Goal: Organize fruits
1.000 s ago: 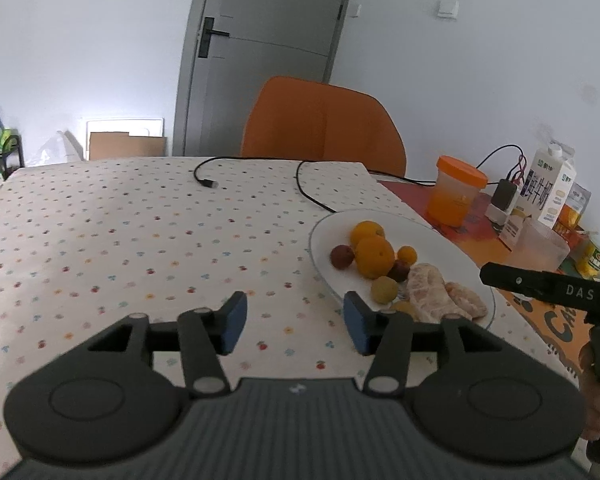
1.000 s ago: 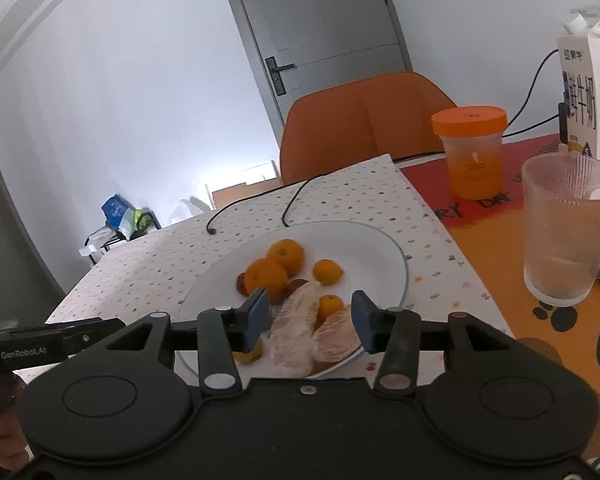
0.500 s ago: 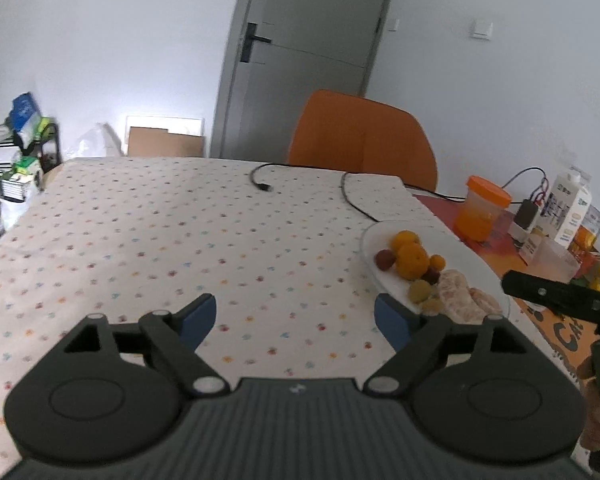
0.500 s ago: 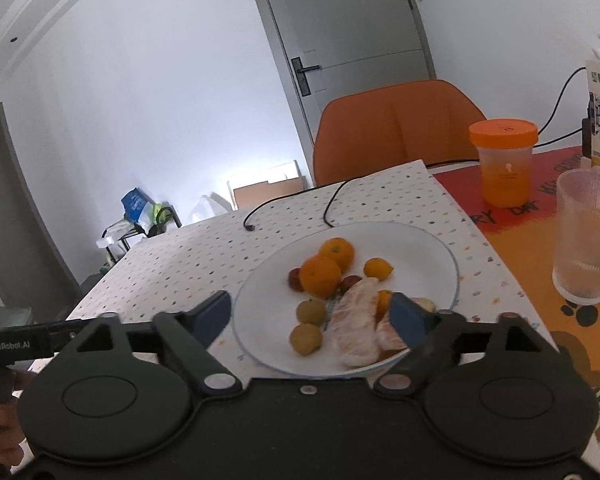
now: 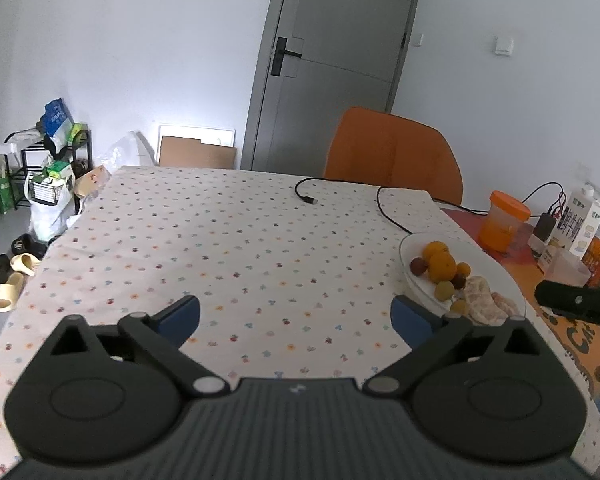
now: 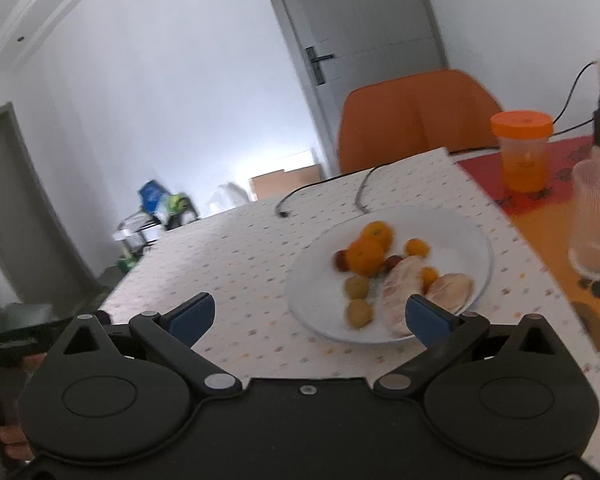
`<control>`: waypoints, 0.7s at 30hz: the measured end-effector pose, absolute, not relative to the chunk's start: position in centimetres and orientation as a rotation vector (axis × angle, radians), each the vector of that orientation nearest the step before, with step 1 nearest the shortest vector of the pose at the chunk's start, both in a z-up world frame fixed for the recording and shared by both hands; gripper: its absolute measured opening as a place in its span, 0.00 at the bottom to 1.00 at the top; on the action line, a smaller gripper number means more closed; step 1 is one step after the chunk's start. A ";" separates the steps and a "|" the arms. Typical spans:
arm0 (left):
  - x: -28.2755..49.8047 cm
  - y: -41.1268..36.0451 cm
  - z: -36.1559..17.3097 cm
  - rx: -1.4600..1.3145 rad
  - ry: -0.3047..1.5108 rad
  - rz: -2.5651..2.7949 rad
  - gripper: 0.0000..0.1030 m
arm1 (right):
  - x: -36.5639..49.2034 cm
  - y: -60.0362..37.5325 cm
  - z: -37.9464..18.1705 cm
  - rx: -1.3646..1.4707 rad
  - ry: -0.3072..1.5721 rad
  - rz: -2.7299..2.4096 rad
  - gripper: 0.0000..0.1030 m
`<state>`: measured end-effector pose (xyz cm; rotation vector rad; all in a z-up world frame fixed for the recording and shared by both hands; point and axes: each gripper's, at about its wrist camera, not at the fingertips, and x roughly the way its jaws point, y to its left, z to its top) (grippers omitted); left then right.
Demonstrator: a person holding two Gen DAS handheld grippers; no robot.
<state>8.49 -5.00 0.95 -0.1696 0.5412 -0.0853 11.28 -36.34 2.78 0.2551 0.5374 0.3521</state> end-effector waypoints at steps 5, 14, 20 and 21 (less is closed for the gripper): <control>7.5 -4.5 1.2 -0.142 0.545 -0.069 1.00 | 10.4 -36.0 3.8 0.239 0.523 0.353 1.00; 6.1 -3.3 1.9 -0.153 0.548 -0.042 1.00 | 9.0 -35.4 4.4 0.177 0.529 0.330 1.00; 5.0 -3.1 2.3 -0.141 0.553 -0.038 1.00 | 7.8 -35.4 4.9 0.181 0.535 0.323 1.00; 4.8 -3.1 2.2 -0.130 0.557 -0.039 1.00 | 7.6 -35.3 5.0 0.181 0.535 0.323 1.00</control>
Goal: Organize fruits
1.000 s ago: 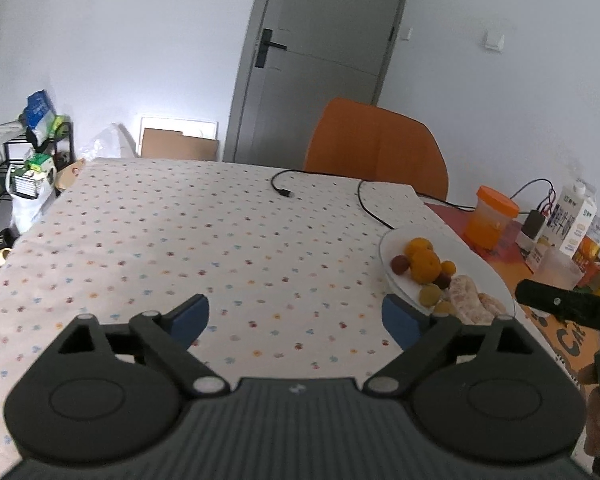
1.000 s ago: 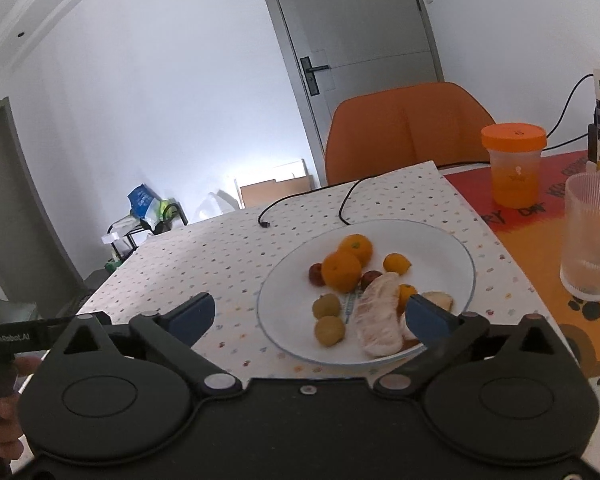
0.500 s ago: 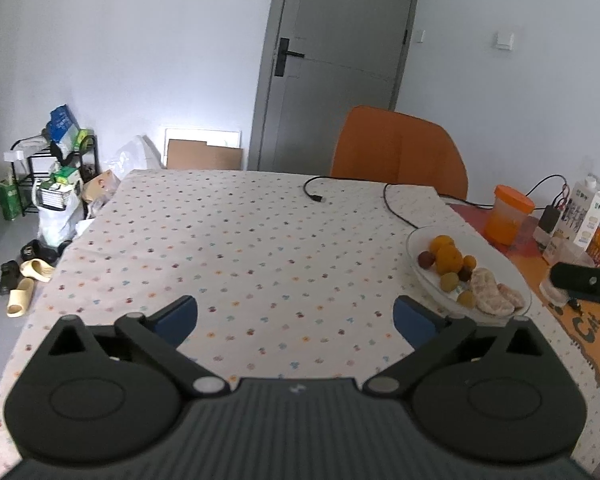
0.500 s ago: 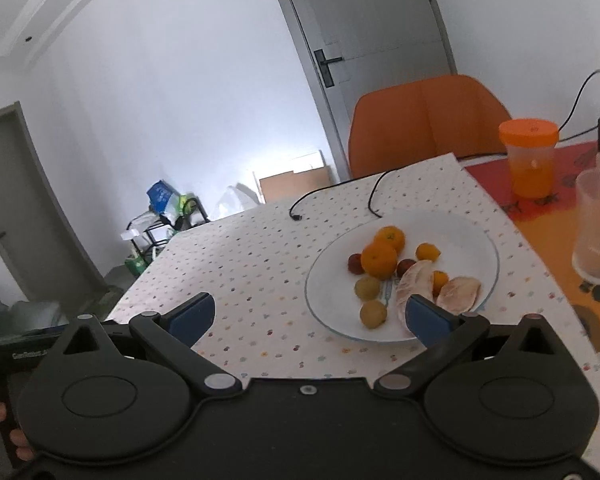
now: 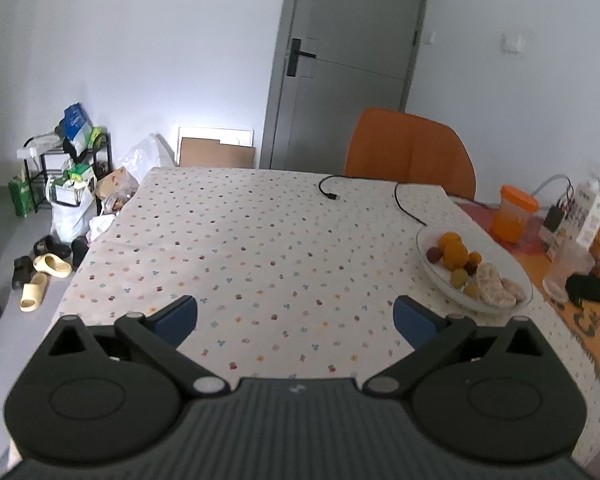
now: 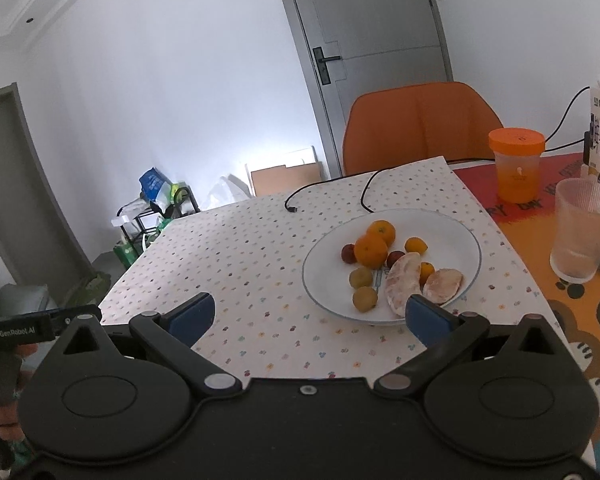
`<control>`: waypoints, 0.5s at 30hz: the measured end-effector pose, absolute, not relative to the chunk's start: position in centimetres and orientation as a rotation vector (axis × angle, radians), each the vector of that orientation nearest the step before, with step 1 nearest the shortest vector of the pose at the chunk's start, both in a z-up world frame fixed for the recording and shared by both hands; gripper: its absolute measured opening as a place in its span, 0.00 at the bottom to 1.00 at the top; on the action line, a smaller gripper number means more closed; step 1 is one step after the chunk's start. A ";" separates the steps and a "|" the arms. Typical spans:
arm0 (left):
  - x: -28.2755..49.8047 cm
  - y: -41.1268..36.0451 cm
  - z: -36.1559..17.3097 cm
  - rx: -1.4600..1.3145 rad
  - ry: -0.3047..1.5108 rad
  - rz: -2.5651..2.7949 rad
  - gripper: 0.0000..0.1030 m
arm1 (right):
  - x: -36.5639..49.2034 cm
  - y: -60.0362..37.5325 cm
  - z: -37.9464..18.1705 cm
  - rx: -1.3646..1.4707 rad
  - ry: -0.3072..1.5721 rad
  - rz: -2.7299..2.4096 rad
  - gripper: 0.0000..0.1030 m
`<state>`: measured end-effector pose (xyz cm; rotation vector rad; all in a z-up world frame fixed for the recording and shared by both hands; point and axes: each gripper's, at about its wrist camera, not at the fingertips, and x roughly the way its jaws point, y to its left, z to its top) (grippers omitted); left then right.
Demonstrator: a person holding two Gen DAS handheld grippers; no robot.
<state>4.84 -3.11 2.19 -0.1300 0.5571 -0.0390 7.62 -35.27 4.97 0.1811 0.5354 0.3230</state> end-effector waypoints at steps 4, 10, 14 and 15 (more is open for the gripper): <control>4.0 -2.7 1.8 -0.135 0.569 -0.031 1.00 | 6.9 -34.7 5.0 0.153 0.541 0.321 1.00; 3.2 -2.2 1.7 -0.149 0.575 -0.034 1.00 | 6.0 -33.8 5.1 0.123 0.534 0.319 1.00; 2.8 -2.3 1.9 -0.144 0.565 -0.037 1.00 | 5.6 -33.2 5.2 0.108 0.533 0.311 1.00; 2.7 -2.4 2.0 -0.139 0.563 -0.041 1.00 | 5.5 -33.0 5.2 0.109 0.534 0.308 1.00</control>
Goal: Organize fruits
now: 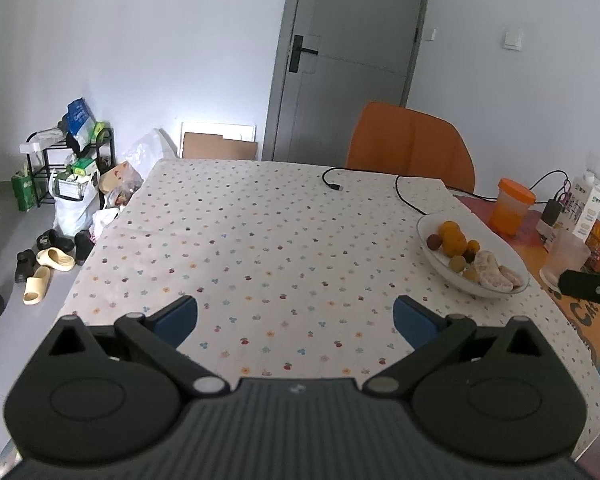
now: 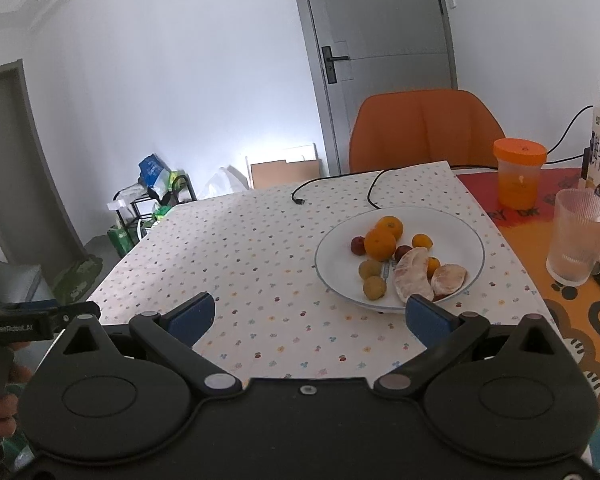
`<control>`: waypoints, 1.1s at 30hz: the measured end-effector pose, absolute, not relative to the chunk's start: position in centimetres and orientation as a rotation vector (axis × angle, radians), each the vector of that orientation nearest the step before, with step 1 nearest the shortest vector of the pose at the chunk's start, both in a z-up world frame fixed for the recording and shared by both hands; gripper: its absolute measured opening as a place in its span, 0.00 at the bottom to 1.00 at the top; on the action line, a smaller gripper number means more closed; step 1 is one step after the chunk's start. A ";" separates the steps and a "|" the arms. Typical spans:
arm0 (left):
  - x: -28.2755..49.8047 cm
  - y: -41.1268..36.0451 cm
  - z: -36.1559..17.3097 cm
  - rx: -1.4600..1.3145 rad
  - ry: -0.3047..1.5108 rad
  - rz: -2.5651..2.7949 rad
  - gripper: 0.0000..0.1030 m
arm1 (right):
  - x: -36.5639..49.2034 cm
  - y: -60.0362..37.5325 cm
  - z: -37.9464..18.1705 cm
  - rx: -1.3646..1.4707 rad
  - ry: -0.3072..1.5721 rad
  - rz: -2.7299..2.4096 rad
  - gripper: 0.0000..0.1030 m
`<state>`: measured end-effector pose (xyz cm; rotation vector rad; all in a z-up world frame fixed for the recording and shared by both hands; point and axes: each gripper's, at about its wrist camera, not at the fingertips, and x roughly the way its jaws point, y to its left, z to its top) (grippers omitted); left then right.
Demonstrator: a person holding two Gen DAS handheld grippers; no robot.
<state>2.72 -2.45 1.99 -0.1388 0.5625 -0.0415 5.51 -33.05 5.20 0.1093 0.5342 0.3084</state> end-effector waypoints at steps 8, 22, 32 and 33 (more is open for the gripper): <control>2.6 -2.8 2.1 -0.128 0.566 -0.041 1.00 | 5.2 -32.5 4.8 0.103 0.548 0.319 1.00; 2.5 -2.7 1.6 -0.131 0.577 -0.042 1.00 | 5.2 -31.9 4.5 0.092 0.560 0.333 1.00; 2.5 -2.9 1.6 -0.128 0.579 -0.038 1.00 | 5.3 -31.7 4.3 0.088 0.564 0.339 1.00; 2.5 -2.9 1.6 -0.127 0.578 -0.038 1.00 | 5.3 -31.8 4.2 0.089 0.565 0.339 1.00</control>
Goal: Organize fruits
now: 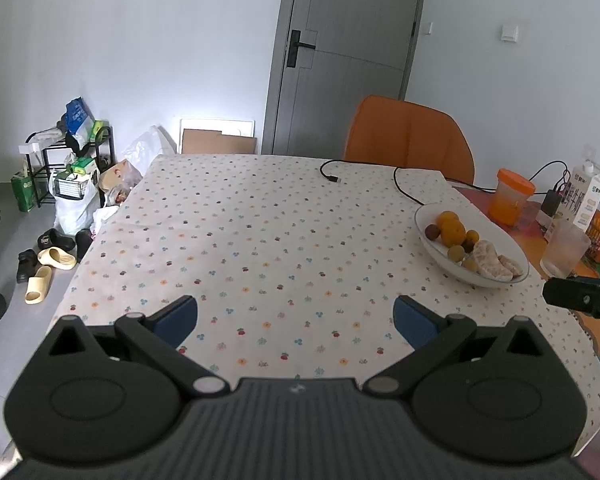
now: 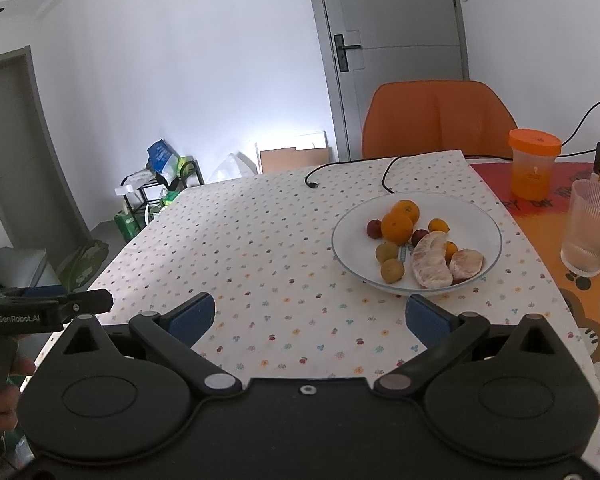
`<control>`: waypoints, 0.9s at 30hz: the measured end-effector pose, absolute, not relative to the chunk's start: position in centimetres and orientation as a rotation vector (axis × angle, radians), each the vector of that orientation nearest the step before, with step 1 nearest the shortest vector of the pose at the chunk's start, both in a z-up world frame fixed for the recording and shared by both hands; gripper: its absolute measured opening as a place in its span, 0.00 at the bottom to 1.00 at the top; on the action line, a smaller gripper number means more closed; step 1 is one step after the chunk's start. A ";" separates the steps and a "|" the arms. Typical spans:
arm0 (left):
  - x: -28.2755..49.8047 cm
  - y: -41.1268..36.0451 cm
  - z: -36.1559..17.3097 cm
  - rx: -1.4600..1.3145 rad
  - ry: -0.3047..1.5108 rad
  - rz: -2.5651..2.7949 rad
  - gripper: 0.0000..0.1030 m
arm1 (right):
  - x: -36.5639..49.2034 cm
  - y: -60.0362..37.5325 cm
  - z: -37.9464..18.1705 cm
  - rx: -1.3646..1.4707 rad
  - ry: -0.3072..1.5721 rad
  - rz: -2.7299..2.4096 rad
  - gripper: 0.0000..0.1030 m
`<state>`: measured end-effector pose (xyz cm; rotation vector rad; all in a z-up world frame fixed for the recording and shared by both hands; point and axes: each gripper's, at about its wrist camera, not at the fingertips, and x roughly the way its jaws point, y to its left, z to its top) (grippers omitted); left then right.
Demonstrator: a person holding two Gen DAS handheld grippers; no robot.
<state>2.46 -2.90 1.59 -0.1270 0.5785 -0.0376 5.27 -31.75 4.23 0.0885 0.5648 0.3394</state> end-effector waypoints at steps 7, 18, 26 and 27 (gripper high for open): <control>2.5 -2.9 1.5 -0.129 0.581 -0.038 1.00 | 5.4 -31.7 4.1 0.090 0.568 0.336 1.00; 2.5 -2.9 1.3 -0.130 0.584 -0.040 1.00 | 5.4 -31.7 4.0 0.083 0.569 0.338 1.00; 2.5 -3.0 1.3 -0.128 0.586 -0.040 1.00 | 5.4 -31.7 3.9 0.085 0.569 0.336 1.00; 2.5 -3.0 1.3 -0.128 0.586 -0.041 1.00 | 5.4 -31.7 3.9 0.085 0.569 0.336 1.00</control>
